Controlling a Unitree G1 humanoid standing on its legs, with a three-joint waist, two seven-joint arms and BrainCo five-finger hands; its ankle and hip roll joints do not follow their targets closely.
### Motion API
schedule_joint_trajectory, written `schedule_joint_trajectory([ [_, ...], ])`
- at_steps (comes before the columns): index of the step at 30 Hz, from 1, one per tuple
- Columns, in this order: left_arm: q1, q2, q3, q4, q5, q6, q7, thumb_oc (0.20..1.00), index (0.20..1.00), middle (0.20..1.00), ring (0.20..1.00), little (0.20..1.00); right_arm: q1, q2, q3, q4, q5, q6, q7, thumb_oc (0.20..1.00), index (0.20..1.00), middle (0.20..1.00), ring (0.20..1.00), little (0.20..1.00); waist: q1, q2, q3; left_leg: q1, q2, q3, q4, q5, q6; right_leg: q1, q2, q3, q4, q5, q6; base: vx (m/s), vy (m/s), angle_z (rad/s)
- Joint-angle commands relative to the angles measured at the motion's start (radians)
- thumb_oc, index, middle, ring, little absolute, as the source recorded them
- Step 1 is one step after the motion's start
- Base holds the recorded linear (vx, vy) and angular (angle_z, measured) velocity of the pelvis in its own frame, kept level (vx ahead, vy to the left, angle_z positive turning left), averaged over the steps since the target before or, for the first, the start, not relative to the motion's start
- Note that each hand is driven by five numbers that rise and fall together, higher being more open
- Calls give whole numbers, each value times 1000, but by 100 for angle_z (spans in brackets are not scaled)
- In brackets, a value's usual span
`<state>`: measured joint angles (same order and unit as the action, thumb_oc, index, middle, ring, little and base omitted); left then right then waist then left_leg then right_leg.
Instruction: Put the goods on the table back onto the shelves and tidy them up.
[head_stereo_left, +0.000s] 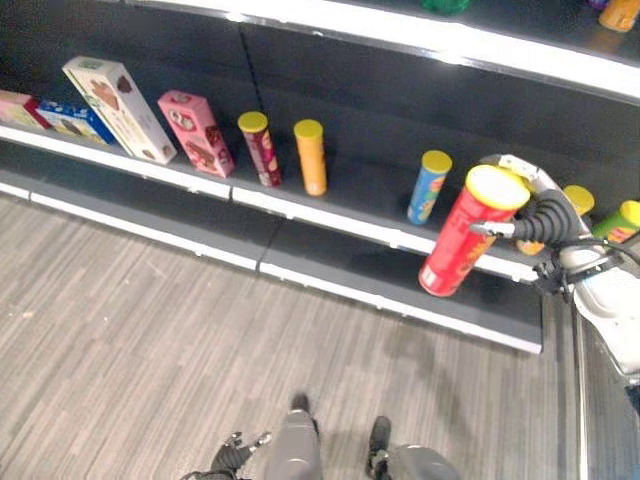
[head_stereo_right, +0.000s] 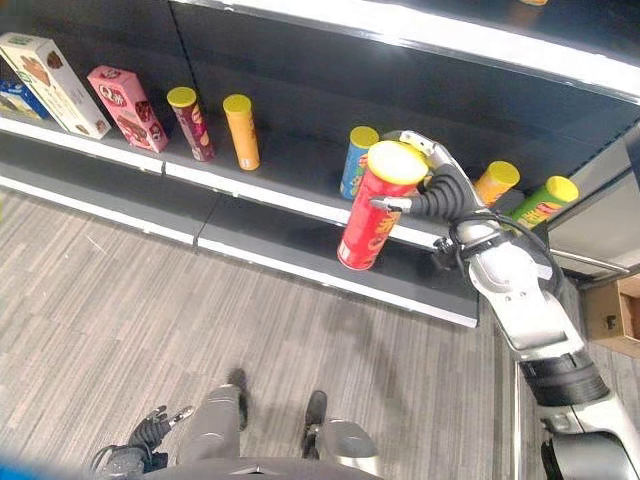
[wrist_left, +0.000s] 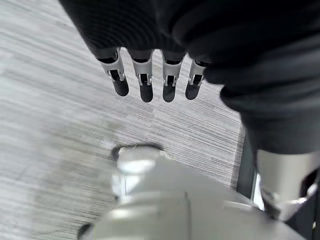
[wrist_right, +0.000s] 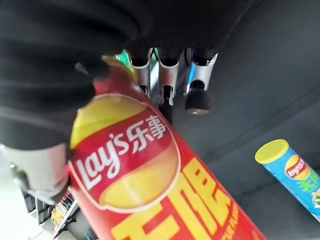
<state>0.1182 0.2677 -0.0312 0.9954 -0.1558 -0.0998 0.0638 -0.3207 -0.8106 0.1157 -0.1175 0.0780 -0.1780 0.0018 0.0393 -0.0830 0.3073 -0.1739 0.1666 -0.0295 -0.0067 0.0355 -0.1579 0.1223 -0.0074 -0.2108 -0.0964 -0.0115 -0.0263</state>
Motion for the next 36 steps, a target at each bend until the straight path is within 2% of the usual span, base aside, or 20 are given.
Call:
schedule_joint_trajectory([
  [1,-9,16,-10,-23,-47,-26,12,1000,1000,1000,1000,1000,-2,-57,-19,-60,29,-42,-24,200,200,200,200,200,9,-1,-67,8,-11,16,132,-10,24,1,-44,26,14,-113,113,0,0,-19],
  [3,-9,16,-10,-23,-47,-26,12,1000,1000,1000,1000,1000,-2,-57,-19,-60,29,-42,-24,200,200,200,200,200,9,-1,-67,8,-11,16,132,-10,24,1,-44,26,14,-113,113,258,139,-34],
  [4,13,14,-12,9,-38,-29,17,1000,1000,1000,1000,1000,-10,-60,-29,-41,1,-39,-53,200,200,200,200,200,34,23,-97,-31,0,-16,-65,78,-26,72,-46,45,9,-170,132,734,550,-26],
  [5,18,17,-14,12,-25,-29,18,1000,1000,1000,1000,1000,-27,-42,-4,-34,-15,-33,-46,200,200,200,200,200,45,29,-104,-10,-10,-8,-37,88,-16,81,-80,68,20,-163,146,735,552,16],
  [6,17,17,-13,12,-25,-29,18,1000,1000,1000,1000,1000,-28,-41,-3,-33,-15,-33,-47,200,200,200,200,200,48,28,-103,-8,-10,-5,-36,86,-16,81,-82,70,21,-163,147,372,453,-1],
  [7,15,26,-18,7,-15,-28,16,1000,1000,1000,1000,1000,-41,-25,9,-34,-12,-27,-41,200,200,200,200,200,51,21,-110,3,-27,11,-22,66,0,76,-116,81,35,-151,166,155,183,-46],
  [8,15,27,-17,7,-15,-28,16,1000,1000,1000,1000,1000,-42,-24,10,-33,-12,-27,-41,200,200,200,200,200,53,19,-110,4,-28,14,-21,65,1,75,-118,83,36,-151,167,251,364,-97],
  [9,5,39,-19,1,-20,-29,19,1000,1000,1000,1000,1000,-76,-9,43,-20,-16,-23,-39,200,200,200,200,200,57,11,-109,9,-47,33,-6,40,23,51,-153,94,62,-137,188,100,186,-77],
  [10,5,39,-19,1,-20,-29,19,1000,1000,1000,1000,1000,-76,-9,43,-20,-16,-23,-39,200,200,200,200,200,57,11,-109,9,-47,33,-6,40,23,51,-153,94,62,-137,188,141,274,-46],
  [12,-5,52,-17,-11,-28,-29,27,1000,1000,1000,1000,1000,-125,2,76,-1,-26,-15,-45,200,200,200,200,200,66,-2,-110,7,-67,59,7,18,45,21,-185,102,79,-114,211,82,187,-36],
  [16,-15,65,-23,0,-30,-29,36,1000,1000,1000,1000,1000,-186,9,106,25,-38,-5,-56,200,200,200,200,200,71,-10,-115,18,-100,84,-22,6,72,-23,-221,104,108,-70,235,105,214,-16],
  [19,-13,72,-32,19,-10,-23,31,1000,1000,1000,1000,1000,-207,10,116,47,-54,4,-66,200,200,200,200,200,69,-14,-114,44,-140,81,-48,-11,105,-57,-252,102,185,-20,246,116,210,1],
  [21,-11,75,-39,25,-4,-21,29,1000,1000,1000,1000,1000,-226,8,128,67,-70,8,-75,200,200,200,200,200,67,-13,-101,62,-155,79,-58,-16,120,-86,-258,108,254,29,248,54,142,6],
  [24,-17,85,-40,23,-7,-23,32,1000,1000,1000,1000,1000,-248,12,138,110,-80,13,-97,200,200,200,200,200,70,0,-83,76,-164,66,-66,-25,128,-110,-254,105,293,46,242,50,70,5],
  [29,-25,94,-39,17,-17,-28,34,1000,1000,1000,1000,1000,-264,4,140,142,-81,19,-109,200,200,200,200,200,72,12,-73,80,-154,60,-74,-32,123,-143,-243,88,239,35,232,40,-22,2],
  [31,-37,97,-40,25,-23,-28,43,1000,1000,1000,1000,1000,-273,7,142,157,-75,17,-124,200,200,200,200,200,57,32,-40,86,-136,57,-77,-34,114,-236,-233,66,162,28,229,67,-66,-1],
  [33,-31,104,-38,25,-22,-28,38,1000,1000,1000,1000,1000,-258,4,134,149,-73,24,-121,200,200,200,200,200,53,27,-37,91,-139,48,-72,-36,111,-211,-232,62,115,24,233,97,-86,-2],
  [34,-20,89,-27,35,-18,-25,40,1000,1000,1000,1000,1000,-234,16,127,151,-78,27,-116,200,200,200,200,200,51,15,-32,100,-142,55,-68,-42,103,-185,-229,56,77,40,243,91,-146,35],
  [36,-15,78,-27,37,-13,-25,41,1000,1000,1000,1000,1000,-216,23,121,151,-81,27,-114,200,200,200,200,200,50,13,-30,94,-136,61,-66,-38,95,-178,-225,46,60,49,242,52,-125,57],
])
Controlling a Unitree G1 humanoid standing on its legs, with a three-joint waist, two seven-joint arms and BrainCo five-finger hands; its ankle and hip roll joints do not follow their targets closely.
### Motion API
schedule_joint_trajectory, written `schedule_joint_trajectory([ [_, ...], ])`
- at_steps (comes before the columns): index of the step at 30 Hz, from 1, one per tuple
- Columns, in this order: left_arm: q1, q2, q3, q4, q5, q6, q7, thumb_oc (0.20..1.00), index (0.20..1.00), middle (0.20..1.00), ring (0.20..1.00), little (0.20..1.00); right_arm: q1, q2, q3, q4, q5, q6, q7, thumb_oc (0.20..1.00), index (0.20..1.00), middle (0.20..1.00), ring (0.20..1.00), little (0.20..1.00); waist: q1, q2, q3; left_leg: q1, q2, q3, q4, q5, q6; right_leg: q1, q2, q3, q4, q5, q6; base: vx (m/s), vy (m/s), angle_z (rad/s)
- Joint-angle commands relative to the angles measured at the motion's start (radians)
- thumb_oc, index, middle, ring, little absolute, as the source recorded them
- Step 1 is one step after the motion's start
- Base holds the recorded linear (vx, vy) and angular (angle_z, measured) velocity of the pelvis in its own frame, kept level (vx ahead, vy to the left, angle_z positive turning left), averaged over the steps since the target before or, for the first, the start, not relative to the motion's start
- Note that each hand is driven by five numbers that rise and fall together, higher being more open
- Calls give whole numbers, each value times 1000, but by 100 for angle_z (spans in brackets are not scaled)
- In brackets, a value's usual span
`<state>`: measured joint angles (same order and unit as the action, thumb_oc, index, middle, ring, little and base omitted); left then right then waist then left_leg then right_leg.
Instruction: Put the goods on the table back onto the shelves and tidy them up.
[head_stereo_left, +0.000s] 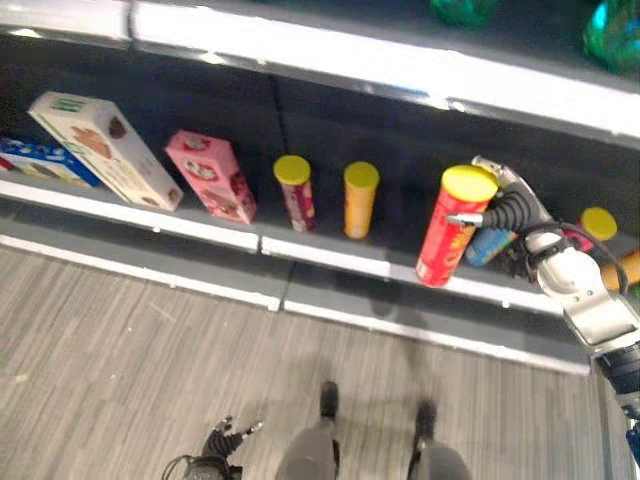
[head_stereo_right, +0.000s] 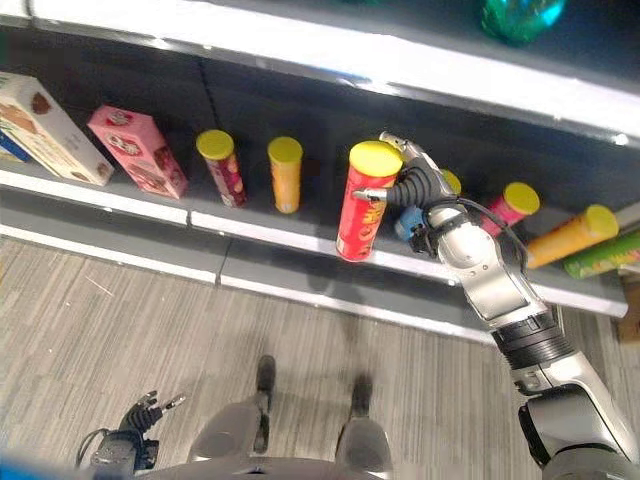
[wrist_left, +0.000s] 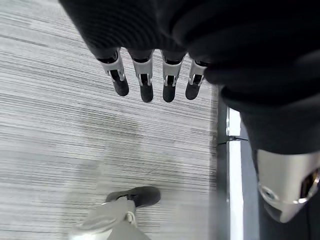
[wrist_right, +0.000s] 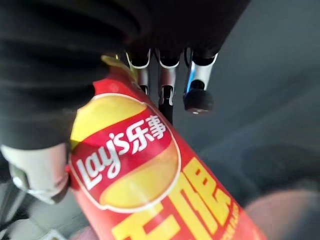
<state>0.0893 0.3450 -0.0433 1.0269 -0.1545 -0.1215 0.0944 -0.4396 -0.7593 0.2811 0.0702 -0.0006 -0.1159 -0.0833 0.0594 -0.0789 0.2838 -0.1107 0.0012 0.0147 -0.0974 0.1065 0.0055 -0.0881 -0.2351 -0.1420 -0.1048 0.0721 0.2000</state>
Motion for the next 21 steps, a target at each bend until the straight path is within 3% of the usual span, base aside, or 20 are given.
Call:
schedule_joint_trajectory([
  [1,14,1,-15,5,-14,-4,11,1000,1000,1000,1000,1000,-96,-29,-44,-37,-2,-35,-29,200,200,200,200,200,30,9,-7,30,30,16,25,-109,-68,33,3,-23,68,-35,15,13,-71,34],
  [9,-28,27,-7,75,-4,-4,8,1000,1000,1000,1000,1000,-119,36,-14,11,-30,-35,-52,200,200,200,200,200,25,33,7,-7,47,15,21,-92,-88,31,16,-38,40,-45,5,20,-50,-7],
  [21,-34,11,-32,81,-20,-8,31,1000,1000,1000,1000,1000,-256,75,16,84,-144,-16,-171,200,200,200,200,200,36,78,28,-60,29,7,15,-80,-86,-8,0,-35,44,-42,8,18,12,8],
])
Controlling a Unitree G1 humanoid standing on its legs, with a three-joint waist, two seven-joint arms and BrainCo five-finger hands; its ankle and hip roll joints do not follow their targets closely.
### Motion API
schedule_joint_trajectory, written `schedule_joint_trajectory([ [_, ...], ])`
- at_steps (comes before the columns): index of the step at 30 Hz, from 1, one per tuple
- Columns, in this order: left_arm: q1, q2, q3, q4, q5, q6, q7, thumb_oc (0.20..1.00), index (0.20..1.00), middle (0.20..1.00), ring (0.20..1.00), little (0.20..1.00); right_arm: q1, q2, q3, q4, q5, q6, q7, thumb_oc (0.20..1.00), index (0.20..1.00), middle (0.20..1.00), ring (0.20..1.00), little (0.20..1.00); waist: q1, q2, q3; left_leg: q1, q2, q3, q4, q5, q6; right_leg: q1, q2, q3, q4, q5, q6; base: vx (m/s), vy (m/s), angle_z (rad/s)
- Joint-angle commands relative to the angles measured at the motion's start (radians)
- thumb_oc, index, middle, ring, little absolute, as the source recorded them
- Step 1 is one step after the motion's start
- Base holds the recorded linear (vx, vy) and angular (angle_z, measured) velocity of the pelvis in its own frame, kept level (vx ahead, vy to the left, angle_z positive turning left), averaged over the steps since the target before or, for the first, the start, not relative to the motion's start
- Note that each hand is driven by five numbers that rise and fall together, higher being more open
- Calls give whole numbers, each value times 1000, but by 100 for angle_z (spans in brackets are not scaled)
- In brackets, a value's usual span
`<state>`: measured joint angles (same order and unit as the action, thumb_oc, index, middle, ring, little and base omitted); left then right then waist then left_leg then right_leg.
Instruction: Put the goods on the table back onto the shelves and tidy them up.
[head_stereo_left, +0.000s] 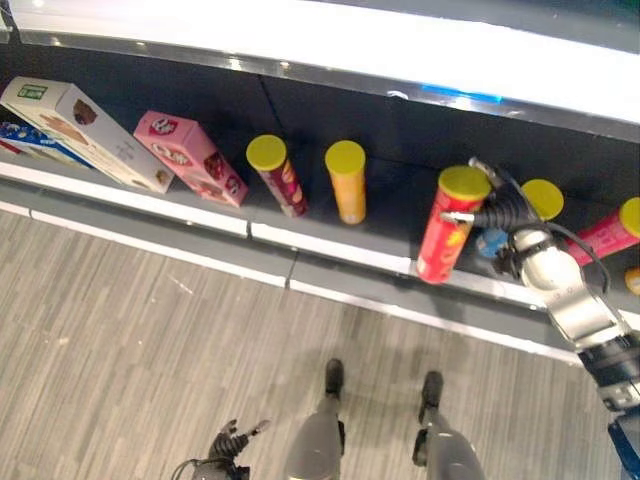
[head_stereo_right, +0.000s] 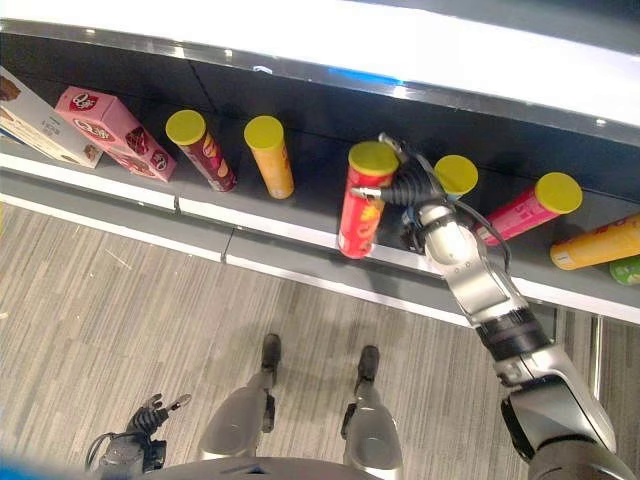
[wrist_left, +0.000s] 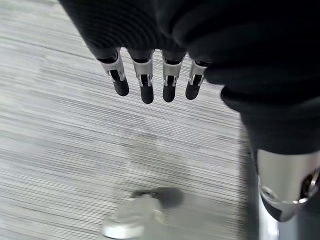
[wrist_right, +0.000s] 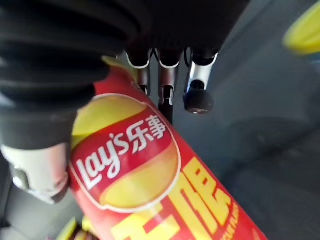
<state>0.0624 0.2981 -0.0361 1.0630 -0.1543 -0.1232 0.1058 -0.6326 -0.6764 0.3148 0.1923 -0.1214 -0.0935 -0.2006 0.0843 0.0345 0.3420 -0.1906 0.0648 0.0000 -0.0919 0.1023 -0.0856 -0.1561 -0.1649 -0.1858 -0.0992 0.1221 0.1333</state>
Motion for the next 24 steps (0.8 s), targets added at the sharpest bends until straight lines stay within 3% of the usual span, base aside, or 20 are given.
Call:
schedule_joint_trajectory([
  [1,-7,58,-39,45,-20,-7,20,1000,1000,1000,1000,1000,-63,-8,-17,-39,-23,-39,-53,200,200,200,200,200,11,-35,-30,20,-35,22,9,-76,5,60,-71,9,38,-92,75,4,4,13],
  [3,-8,60,-45,43,-22,-9,22,1000,1000,1000,1000,1000,-100,-11,-12,-16,-59,-31,-83,200,200,200,200,200,18,-28,-25,14,-37,20,9,-75,6,56,-75,8,39,-91,77,13,17,6],
  [4,-17,67,-53,41,-28,-16,33,1000,1000,1000,1000,1000,-167,-26,-7,44,-122,-19,-150,200,200,200,200,200,27,-16,-15,2,-43,15,10,-73,6,44,-80,9,45,-88,79,16,19,4],
  [7,-17,67,-52,41,-28,-16,33,1000,1000,1000,1000,1000,-168,-26,-7,45,-122,-19,-150,200,200,200,200,200,27,-16,-15,2,-43,15,10,-73,6,43,-80,9,45,-88,79,-6,-2,4],
  [8,-56,49,-101,27,-40,-30,77,1000,1000,1000,1000,1000,-273,-33,1,161,-209,17,-276,200,200,200,200,200,41,-3,5,-25,-51,6,9,-64,5,19,-83,11,50,-84,79,-18,-6,10],
  [10,-59,47,-100,28,-40,-31,77,1000,1000,1000,1000,1000,-279,-34,6,167,-209,15,-279,200,200,200,200,200,40,-2,5,-27,-50,6,9,-64,5,16,-83,12,51,-84,78,-14,-6,0],
  [12,-78,39,-123,23,-48,-34,93,1000,1000,1000,1000,1000,-308,-40,6,208,-281,50,-353,200,200,200,200,200,46,11,19,-45,-53,1,8,-58,3,3,-85,9,49,-78,81,-9,-2,3],
  [20,-99,26,-146,1,-53,-40,106,1000,1000,1000,1000,1000,-315,-35,8,226,-312,66,-393,200,200,200,200,200,51,34,35,-76,-60,-9,8,-49,1,-19,-93,4,50,-72,85,-6,7,3],
  [21,-160,40,-165,-4,-41,-35,100,1000,1000,1000,1000,1000,-304,-7,30,222,-308,66,-375,200,200,200,200,200,32,33,36,-79,-61,-5,7,-51,1,-27,-95,12,49,-69,88,-10,42,8],
  [24,-160,40,-164,-3,-41,-35,100,1000,1000,1000,1000,1000,-307,-7,31,223,-307,66,-375,200,200,200,200,200,32,32,37,-79,-61,-4,8,-51,1,-28,-95,12,49,-69,88,0,12,1],
])
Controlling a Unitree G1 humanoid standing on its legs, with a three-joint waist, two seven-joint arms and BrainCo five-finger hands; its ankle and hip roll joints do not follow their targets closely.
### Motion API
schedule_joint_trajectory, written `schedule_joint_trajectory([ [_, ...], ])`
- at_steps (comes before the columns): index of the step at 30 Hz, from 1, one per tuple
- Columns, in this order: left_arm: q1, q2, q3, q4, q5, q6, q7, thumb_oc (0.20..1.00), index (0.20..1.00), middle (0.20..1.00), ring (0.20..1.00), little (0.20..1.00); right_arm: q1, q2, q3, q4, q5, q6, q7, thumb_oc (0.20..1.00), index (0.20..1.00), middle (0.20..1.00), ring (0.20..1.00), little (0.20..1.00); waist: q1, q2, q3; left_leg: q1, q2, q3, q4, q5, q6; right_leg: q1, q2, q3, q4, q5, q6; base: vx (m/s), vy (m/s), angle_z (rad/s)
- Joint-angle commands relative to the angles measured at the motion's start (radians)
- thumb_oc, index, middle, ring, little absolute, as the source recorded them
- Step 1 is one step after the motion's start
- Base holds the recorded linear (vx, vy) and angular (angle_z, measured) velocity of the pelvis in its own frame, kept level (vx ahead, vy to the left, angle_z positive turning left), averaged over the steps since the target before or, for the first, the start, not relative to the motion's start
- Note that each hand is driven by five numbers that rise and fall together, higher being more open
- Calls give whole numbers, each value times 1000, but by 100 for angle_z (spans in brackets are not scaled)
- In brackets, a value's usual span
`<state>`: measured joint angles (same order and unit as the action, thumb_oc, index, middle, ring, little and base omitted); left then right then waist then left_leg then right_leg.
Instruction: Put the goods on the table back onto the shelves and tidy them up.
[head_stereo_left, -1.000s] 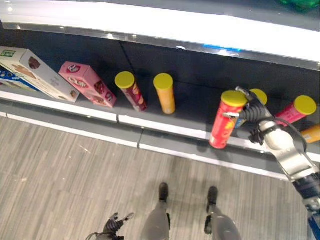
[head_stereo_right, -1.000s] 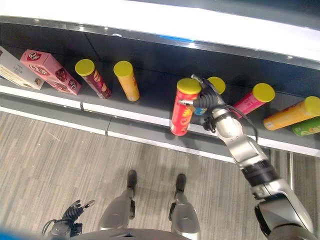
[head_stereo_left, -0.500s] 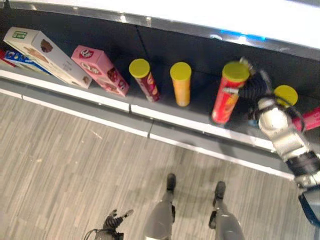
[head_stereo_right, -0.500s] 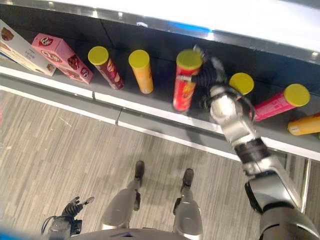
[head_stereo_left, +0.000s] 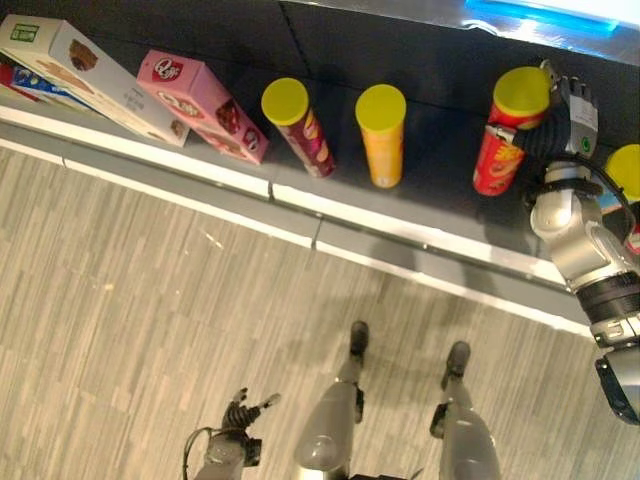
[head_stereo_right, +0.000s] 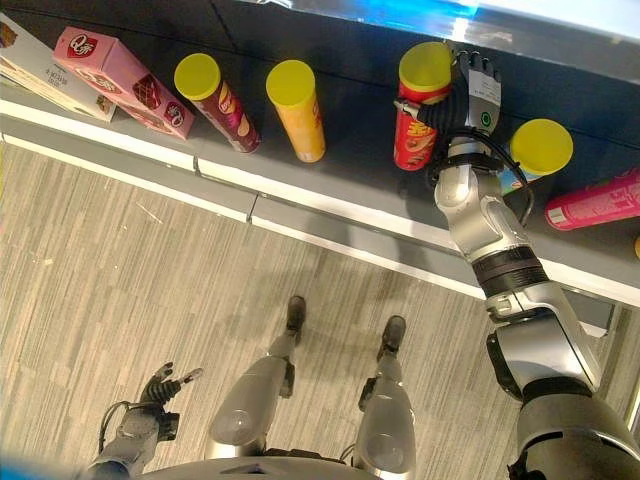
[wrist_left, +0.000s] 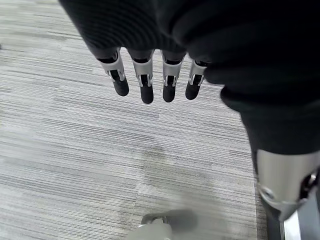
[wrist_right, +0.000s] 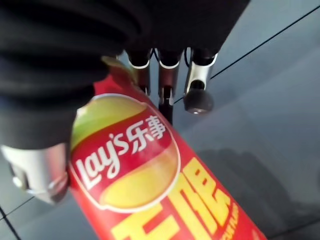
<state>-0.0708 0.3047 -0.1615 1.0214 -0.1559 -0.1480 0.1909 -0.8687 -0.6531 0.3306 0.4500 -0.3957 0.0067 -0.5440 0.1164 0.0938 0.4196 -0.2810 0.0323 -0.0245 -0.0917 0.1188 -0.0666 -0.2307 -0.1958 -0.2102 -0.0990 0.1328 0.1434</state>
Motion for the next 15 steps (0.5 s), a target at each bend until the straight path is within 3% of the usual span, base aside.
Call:
schedule_joint_trajectory([
  [1,-25,28,-40,34,-41,-8,9,1000,1000,1000,1000,1000,-73,-26,18,-37,-35,-29,-30,200,200,200,200,200,0,-25,-43,9,-30,20,8,-67,-17,45,-64,36,48,-79,78,0,0,0],
  [10,3,10,-41,16,-59,-4,-4,1000,1000,1000,1000,1000,-52,-20,13,-63,-61,-21,-14,200,200,200,200,200,1,-19,-46,6,-32,17,5,-67,-16,43,-67,34,48,-78,79,0,0,0],
  [11,-3,6,-33,8,-62,-1,-8,1000,1000,1000,1000,1000,-16,8,-16,-147,-68,-31,-16,200,200,200,200,200,-4,-17,-47,6,-33,16,4,-67,-17,44,-69,29,48,-79,80,4,26,4],
  [15,-8,6,-30,9,-62,0,-4,1000,1000,1000,1000,1000,-14,44,-26,-178,-59,-40,-22,200,200,200,200,200,-5,-16,-41,1,-33,12,4,-63,-18,38,-71,25,50,-80,80,-15,9,5],
])
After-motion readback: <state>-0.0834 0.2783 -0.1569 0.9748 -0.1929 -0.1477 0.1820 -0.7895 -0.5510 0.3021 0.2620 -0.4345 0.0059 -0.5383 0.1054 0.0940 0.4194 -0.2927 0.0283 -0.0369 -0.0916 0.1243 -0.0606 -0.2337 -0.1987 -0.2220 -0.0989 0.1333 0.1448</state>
